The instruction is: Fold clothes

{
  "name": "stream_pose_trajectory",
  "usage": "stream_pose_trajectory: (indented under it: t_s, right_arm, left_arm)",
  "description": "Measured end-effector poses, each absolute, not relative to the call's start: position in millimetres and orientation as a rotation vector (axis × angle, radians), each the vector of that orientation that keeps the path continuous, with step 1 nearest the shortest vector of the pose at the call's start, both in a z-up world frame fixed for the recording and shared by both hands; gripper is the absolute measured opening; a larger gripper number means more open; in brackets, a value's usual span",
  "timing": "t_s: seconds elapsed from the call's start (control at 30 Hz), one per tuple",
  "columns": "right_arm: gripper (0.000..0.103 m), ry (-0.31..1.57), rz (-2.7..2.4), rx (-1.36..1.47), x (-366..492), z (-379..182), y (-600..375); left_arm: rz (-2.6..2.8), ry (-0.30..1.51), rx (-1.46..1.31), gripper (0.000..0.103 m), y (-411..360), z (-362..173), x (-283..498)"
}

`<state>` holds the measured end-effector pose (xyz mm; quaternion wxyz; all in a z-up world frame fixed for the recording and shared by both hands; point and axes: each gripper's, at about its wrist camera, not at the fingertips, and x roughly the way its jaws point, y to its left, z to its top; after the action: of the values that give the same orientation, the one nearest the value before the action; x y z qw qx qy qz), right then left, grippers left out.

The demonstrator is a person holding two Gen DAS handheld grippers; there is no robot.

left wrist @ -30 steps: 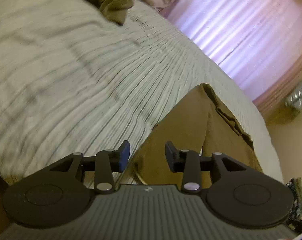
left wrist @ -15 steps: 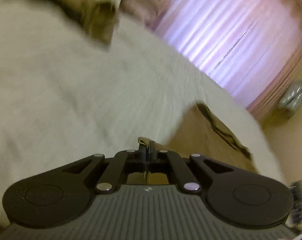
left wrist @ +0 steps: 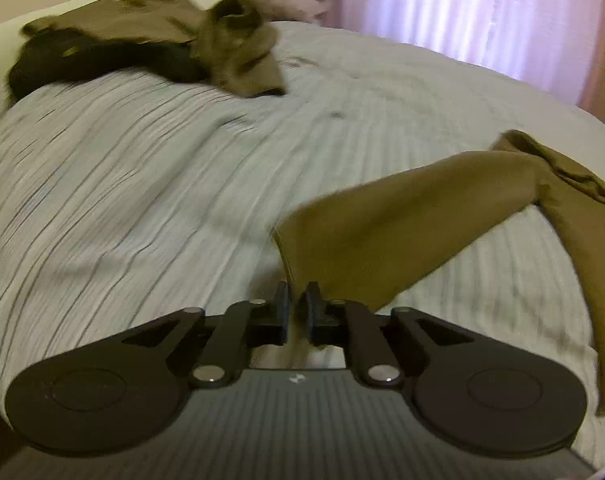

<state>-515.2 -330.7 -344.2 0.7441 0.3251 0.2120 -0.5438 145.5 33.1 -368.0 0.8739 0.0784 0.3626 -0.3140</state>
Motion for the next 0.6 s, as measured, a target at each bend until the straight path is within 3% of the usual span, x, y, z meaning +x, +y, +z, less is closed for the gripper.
stream_pose_trajectory:
  t_s: [0.13,0.2,0.33,0.37,0.43,0.47,0.6]
  right_arm:
    - [0.073,0.456,-1.138,0.693,-504.0,-337.0,-327.6]
    - [0.073,0.452,-1.115,0.702,-500.5,-339.5,-326.1]
    - [0.073,0.473,-1.1,0.738,-491.8,-352.3,-322.9]
    - [0.073,0.479,-1.097,0.747,-489.6,-355.5,-322.3]
    - [0.073,0.486,-1.092,0.763,-485.4,-360.2,-322.9]
    - [0.073,0.488,-1.091,0.765,-483.4,-361.3,-323.5]
    - [0.073,0.48,-1.071,0.769,-476.8,-361.3,-325.4]
  left_arm:
    - [-0.629,0.78,-0.034,0.025,59.8,-357.8,165.0]
    - [-0.649,0.808,-0.154,0.045,63.8,-351.4,177.8]
    - [-0.658,0.876,-0.211,0.047,48.7,-362.6,197.5]
    - [-0.645,0.896,-0.194,0.042,43.5,-369.4,200.7]
    - [-0.61,0.931,-0.158,0.007,33.4,-383.2,205.5]
    - [-0.597,0.93,-0.135,0.0,29.9,-387.9,205.4]
    - [-0.455,0.765,0.057,0.001,20.7,-369.6,192.6]
